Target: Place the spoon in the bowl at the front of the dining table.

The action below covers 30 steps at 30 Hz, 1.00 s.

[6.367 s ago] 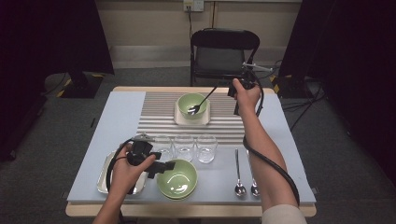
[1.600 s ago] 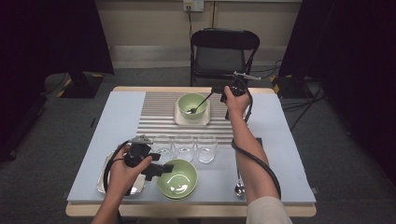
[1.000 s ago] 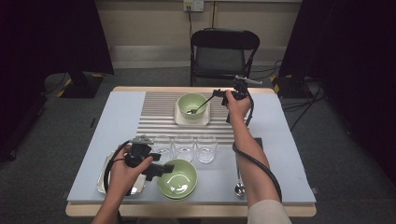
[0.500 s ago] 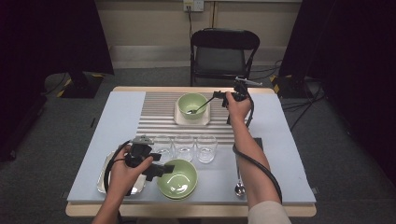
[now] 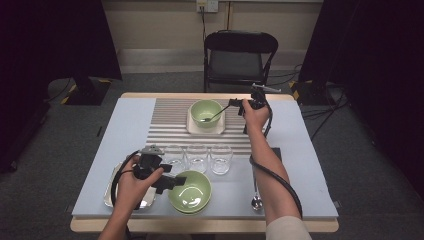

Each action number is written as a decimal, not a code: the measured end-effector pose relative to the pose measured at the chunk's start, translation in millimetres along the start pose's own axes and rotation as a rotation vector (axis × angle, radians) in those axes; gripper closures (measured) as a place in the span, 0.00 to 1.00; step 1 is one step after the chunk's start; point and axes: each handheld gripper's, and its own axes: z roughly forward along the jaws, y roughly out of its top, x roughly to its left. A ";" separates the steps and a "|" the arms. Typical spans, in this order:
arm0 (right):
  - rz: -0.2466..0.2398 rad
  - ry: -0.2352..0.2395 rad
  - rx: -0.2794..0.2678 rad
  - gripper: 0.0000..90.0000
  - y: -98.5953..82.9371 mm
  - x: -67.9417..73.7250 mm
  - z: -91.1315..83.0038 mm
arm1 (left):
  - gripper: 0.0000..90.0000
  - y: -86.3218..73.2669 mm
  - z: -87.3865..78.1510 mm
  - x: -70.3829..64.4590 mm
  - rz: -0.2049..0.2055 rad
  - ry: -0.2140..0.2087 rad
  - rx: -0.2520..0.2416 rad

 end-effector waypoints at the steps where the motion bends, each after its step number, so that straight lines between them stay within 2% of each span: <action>1: -0.002 -0.001 0.000 0.97 -0.1 -0.3 -0.2 | 0.24 -0.1 0.3 0.0 -0.003 -0.003 -0.002; 12: 0.001 -0.005 0.003 0.95 -1.1 -1.1 -0.8 | 0.24 -0.3 0.7 0.1 -0.004 -0.001 -0.002; 30: -0.012 -0.030 -0.009 0.87 2.2 -0.2 -4.9 | 0.24 -0.2 1.0 -0.9 0.000 0.001 0.003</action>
